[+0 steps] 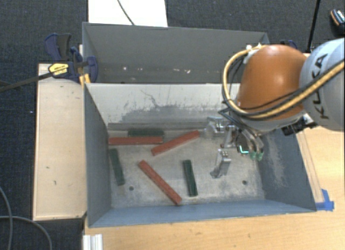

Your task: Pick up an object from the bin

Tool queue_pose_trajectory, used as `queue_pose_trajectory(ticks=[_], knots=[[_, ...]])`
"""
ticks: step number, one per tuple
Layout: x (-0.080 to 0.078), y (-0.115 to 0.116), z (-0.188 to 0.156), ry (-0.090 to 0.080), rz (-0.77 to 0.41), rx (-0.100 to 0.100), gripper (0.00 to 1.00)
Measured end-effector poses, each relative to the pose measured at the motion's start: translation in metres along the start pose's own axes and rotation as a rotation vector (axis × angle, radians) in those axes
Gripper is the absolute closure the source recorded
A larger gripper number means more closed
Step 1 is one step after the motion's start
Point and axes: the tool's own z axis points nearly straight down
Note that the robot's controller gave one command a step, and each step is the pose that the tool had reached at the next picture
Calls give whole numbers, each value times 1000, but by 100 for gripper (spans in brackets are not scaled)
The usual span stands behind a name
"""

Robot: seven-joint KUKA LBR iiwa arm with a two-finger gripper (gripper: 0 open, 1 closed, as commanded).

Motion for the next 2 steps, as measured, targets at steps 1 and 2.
queue_pose_trajectory(ticks=[1,2], knots=[[23,35,146,-13,-603,2,0],[-2,-4,116,-12,-445,4,0]])
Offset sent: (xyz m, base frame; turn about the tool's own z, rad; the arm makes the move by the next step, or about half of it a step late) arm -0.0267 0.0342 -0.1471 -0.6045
